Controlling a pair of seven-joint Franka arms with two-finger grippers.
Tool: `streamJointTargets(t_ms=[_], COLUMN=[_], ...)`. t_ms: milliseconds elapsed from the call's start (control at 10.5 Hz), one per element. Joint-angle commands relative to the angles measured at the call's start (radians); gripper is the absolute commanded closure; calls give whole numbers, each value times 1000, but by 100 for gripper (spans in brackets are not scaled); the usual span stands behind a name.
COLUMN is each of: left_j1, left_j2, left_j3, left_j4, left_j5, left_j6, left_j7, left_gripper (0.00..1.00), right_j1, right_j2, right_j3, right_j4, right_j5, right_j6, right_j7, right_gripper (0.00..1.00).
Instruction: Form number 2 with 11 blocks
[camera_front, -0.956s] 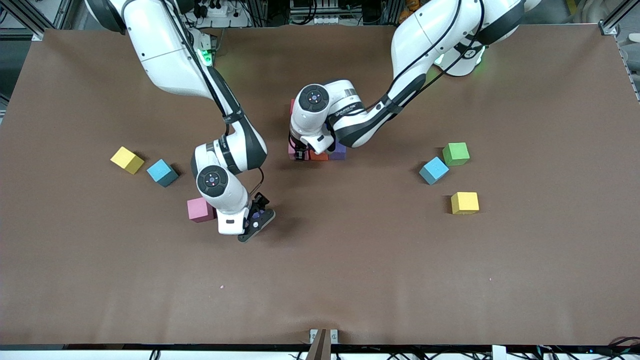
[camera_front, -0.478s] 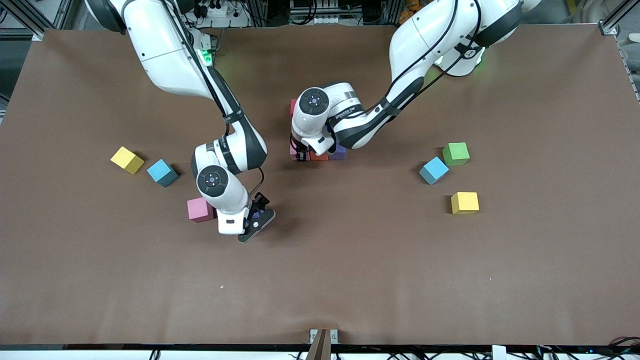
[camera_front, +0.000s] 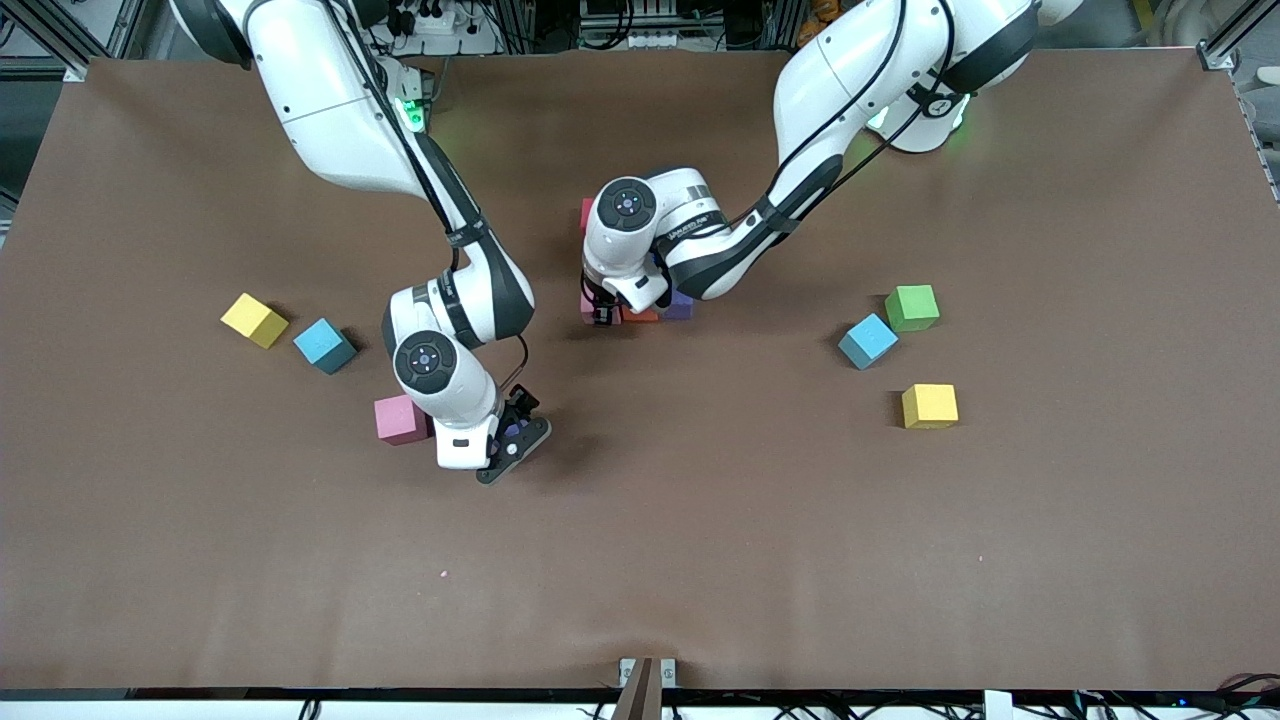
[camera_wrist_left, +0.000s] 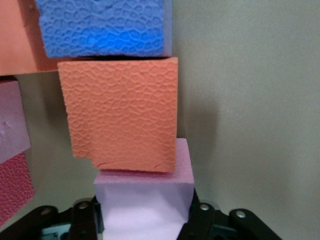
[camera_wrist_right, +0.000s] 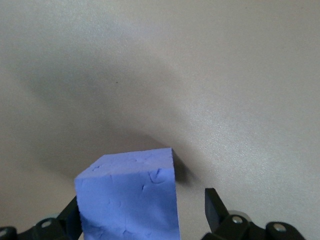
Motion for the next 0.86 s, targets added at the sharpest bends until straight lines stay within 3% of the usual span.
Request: streamJointTargets(t_ms=[0, 478, 669, 764], left_j1=[-17, -3, 15, 41], left_j2=[-4, -102, -167, -194], left_j3=[12, 6, 6, 6], left_j4=[5, 0, -3, -3], left_j5=[23, 25, 25, 25], left_j6=[11, -106, -156, -191], left_j7=[-10, -1, 22, 72], left_gripper=[0, 0, 0, 0], right_j1=[-11, -11, -12, -11], right_j2=[13, 13, 13, 13], right_j3=[13, 13, 13, 13], right_j4=[23, 23, 22, 22], right_j5=[0, 0, 1, 11], right_j6=[-3, -3, -5, -5], right_j7=[11, 12, 12, 12], right_gripper=[0, 0, 71, 74])
